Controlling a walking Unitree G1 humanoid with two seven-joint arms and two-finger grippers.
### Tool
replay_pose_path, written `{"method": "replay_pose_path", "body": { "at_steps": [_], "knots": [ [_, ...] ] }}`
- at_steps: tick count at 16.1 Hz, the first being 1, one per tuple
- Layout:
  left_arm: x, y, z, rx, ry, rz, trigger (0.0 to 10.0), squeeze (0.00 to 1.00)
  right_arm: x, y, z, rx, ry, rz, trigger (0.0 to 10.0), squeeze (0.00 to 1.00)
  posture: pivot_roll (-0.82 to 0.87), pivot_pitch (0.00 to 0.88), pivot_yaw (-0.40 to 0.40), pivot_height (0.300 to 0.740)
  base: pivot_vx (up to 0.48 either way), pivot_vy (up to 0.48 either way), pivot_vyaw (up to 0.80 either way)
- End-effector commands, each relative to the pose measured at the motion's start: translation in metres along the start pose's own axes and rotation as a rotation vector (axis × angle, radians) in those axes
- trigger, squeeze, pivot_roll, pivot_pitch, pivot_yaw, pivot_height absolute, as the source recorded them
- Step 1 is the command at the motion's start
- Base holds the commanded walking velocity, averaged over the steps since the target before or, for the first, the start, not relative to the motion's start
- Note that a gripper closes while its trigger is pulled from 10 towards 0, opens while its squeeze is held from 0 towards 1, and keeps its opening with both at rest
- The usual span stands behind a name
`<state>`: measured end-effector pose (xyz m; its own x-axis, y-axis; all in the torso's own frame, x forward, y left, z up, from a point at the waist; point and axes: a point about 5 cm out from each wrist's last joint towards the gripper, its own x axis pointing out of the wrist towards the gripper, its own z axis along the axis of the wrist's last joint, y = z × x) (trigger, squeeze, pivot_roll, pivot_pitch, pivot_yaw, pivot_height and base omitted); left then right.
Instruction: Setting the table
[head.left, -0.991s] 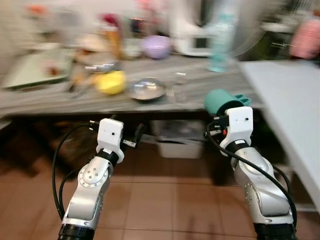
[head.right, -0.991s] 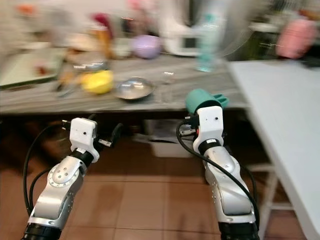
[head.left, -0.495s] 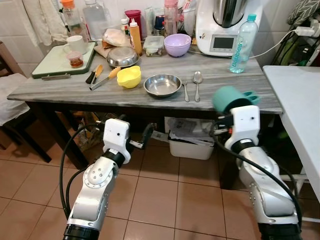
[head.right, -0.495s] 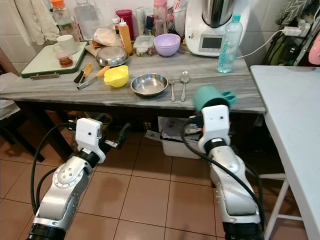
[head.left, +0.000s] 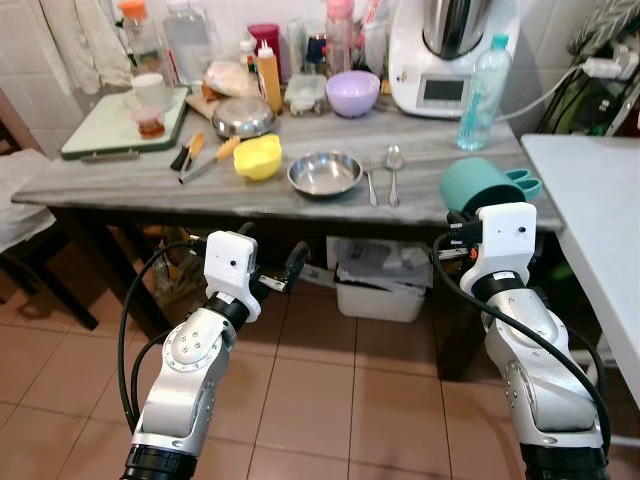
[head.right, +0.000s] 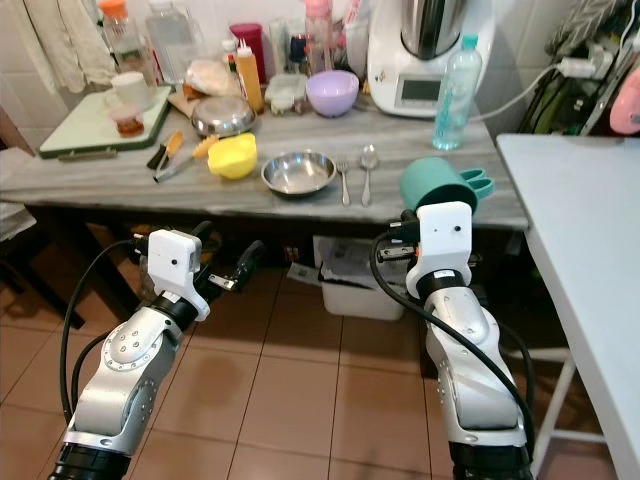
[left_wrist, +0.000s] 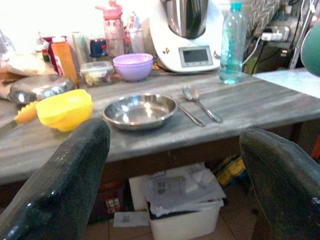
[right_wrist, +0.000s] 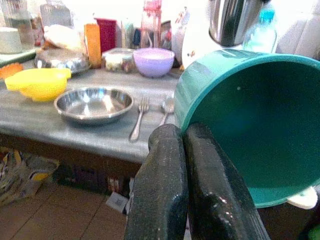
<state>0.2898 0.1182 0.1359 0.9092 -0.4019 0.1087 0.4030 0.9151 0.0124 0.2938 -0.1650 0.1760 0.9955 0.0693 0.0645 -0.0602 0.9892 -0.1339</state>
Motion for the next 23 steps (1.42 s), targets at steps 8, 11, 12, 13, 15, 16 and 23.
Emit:
{"method": "replay_pose_path", "body": {
  "at_steps": [8, 11, 12, 13, 15, 16, 23],
  "knots": [
    [0.0031, 0.0013, 0.0052, 0.008, -0.019, -0.016, 10.0, 0.0, -0.0002, 0.0047, 0.0152, -0.032, -0.078, 0.023, 10.0, 0.0, -0.09, 0.0, 0.058, 0.74, 0.411, 0.0, 0.0],
    [0.0034, 0.001, 0.0052, 0.007, -0.019, -0.018, 10.0, 0.0, -0.0002, 0.0051, 0.0158, -0.033, -0.08, 0.025, 10.0, 0.0, -0.09, 0.0, 0.058, 0.74, 0.42, 0.0, 0.0],
    [0.0034, 0.001, 0.0052, 0.007, -0.019, -0.018, 10.0, 0.0, -0.0002, 0.0051, 0.0158, -0.033, -0.08, 0.025, 10.0, 0.0, -0.09, 0.0, 0.058, 0.74, 0.42, 0.0, 0.0],
    [0.0034, 0.001, 0.0052, 0.007, -0.019, -0.018, 10.0, 0.0, -0.0002, 0.0051, 0.0158, -0.033, -0.08, 0.025, 10.0, 0.0, -0.09, 0.0, 0.058, 0.74, 0.42, 0.0, 0.0],
    [0.0034, 0.001, 0.0052, 0.007, -0.019, -0.018, 10.0, 0.0, -0.0002, 0.0051, 0.0158, -0.033, -0.08, 0.025, 10.0, 0.0, -0.09, 0.0, 0.058, 0.74, 0.42, 0.0, 0.0],
    [0.0034, 0.001, 0.0052, 0.007, -0.019, -0.018, 10.0, 0.0, -0.0002, 0.0051, 0.0158, -0.033, -0.08, 0.025, 10.0, 0.0, -0.09, 0.0, 0.058, 0.74, 0.42, 0.0, 0.0],
    [0.0034, 0.001, 0.0052, 0.007, -0.019, -0.018, 10.0, 0.0, -0.0002, 0.0051, 0.0158, -0.033, -0.08, 0.025, 10.0, 0.0, -0.09, 0.0, 0.058, 0.74, 0.42, 0.0, 0.0]
  ]
}}
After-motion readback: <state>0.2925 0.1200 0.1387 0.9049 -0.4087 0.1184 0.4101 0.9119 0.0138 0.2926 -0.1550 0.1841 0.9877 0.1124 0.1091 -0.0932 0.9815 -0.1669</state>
